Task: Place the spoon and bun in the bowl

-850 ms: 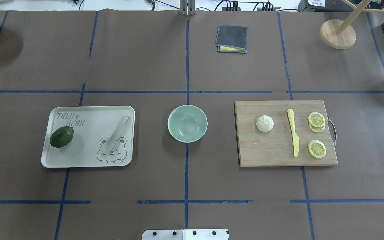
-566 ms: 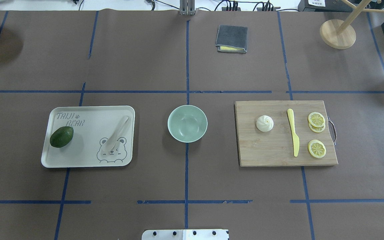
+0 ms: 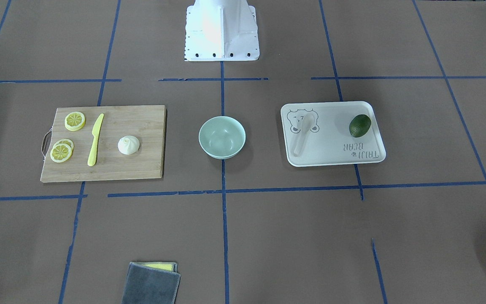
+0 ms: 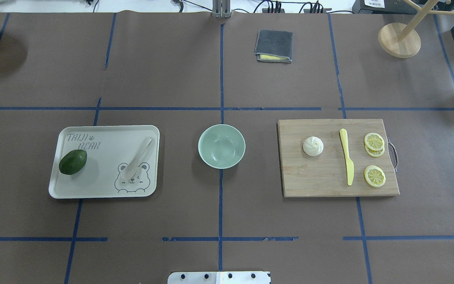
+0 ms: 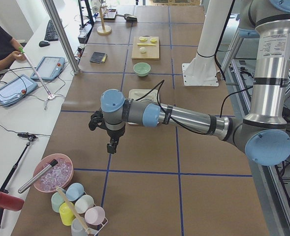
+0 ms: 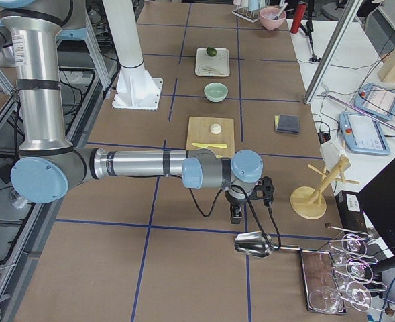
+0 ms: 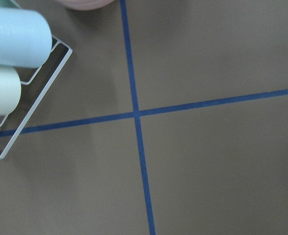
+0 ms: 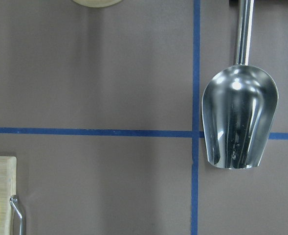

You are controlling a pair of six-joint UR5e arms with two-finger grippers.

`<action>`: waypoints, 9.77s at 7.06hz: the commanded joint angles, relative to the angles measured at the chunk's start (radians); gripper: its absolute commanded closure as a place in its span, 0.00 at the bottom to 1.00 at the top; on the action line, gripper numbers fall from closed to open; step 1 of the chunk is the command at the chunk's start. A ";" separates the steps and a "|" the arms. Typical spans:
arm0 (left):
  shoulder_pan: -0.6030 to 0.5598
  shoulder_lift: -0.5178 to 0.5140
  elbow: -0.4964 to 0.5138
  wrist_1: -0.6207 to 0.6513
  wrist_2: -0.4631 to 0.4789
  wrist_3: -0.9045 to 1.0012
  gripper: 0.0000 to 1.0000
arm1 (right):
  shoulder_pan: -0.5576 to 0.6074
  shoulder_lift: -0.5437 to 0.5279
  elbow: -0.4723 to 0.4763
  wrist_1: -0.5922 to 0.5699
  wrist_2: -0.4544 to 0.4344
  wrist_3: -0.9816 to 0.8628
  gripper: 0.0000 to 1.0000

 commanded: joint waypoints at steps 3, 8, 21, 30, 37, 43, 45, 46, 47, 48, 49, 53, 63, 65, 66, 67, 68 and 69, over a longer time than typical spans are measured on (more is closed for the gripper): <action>0.262 -0.092 -0.143 -0.062 0.010 -0.375 0.00 | -0.050 0.077 -0.020 0.049 0.004 0.119 0.00; 0.604 -0.149 -0.132 -0.369 0.214 -0.867 0.00 | -0.090 0.078 0.055 0.051 0.056 0.223 0.00; 0.916 -0.329 0.063 -0.372 0.469 -1.115 0.18 | -0.384 0.145 0.273 0.054 -0.033 0.720 0.00; 0.927 -0.329 0.078 -0.372 0.469 -1.117 0.68 | -0.507 0.179 0.311 0.052 -0.112 0.852 0.00; 0.847 -0.327 -0.035 -0.236 0.467 -1.112 1.00 | -0.704 0.248 0.298 0.052 -0.289 0.975 0.00; 0.810 -0.410 -0.074 -0.208 0.443 -1.187 1.00 | -0.869 0.285 0.106 0.244 -0.465 1.074 0.00; 0.812 -0.421 -0.072 -0.210 0.443 -1.198 1.00 | -0.872 0.278 0.110 0.236 -0.472 1.081 0.06; 0.815 -0.444 -0.057 -0.214 0.443 -1.228 1.00 | -0.869 0.279 0.121 0.229 -0.464 1.084 0.49; 0.821 -0.487 -0.019 -0.219 0.441 -1.263 1.00 | -0.869 0.282 0.130 0.195 -0.461 1.084 0.85; 0.827 -0.516 -0.004 -0.222 0.441 -1.302 1.00 | -0.866 0.276 0.150 0.192 -0.455 1.082 1.00; 0.845 -0.531 -0.002 -0.226 0.443 -1.342 1.00 | -0.866 0.273 0.159 0.192 -0.455 1.082 1.00; 0.898 -0.626 0.128 -0.387 0.444 -1.508 1.00 | -0.840 0.278 0.224 0.122 -0.452 1.076 1.00; 0.922 -0.689 0.274 -0.576 0.449 -1.597 0.14 | -0.800 0.288 0.258 0.089 -0.444 1.065 1.00; 0.922 -0.691 0.273 -0.576 0.449 -1.598 0.00 | -0.800 0.288 0.264 0.089 -0.444 1.065 1.00; 0.922 -0.689 0.268 -0.573 0.448 -1.589 0.00 | -0.800 0.290 0.264 0.089 -0.444 1.065 1.00; 0.913 -0.685 0.264 -0.561 0.440 -1.583 0.00 | -0.801 0.313 0.262 0.089 -0.442 1.067 1.00; 0.878 -0.677 0.259 -0.558 0.390 -1.578 0.00 | -0.809 0.343 0.261 0.089 -0.442 1.077 1.00; 0.841 -0.633 0.210 -0.526 0.338 -1.531 0.00 | -0.812 0.372 0.261 0.089 -0.442 1.081 1.00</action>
